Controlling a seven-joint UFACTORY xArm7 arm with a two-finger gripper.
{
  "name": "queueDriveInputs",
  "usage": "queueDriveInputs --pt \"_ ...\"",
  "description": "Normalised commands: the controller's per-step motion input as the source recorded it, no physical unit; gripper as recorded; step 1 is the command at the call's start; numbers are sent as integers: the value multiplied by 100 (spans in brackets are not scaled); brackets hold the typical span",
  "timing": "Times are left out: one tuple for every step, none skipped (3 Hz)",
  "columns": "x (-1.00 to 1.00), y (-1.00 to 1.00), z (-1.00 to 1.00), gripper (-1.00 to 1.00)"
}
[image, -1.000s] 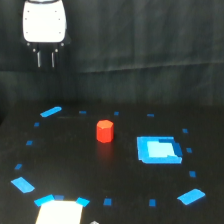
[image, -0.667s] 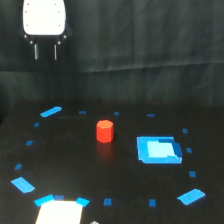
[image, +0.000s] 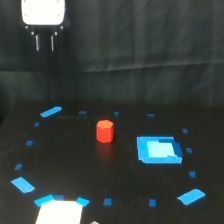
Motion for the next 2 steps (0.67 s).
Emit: queueDriveInputs --pt "-24 71 100 61" --pt "-26 100 100 54"
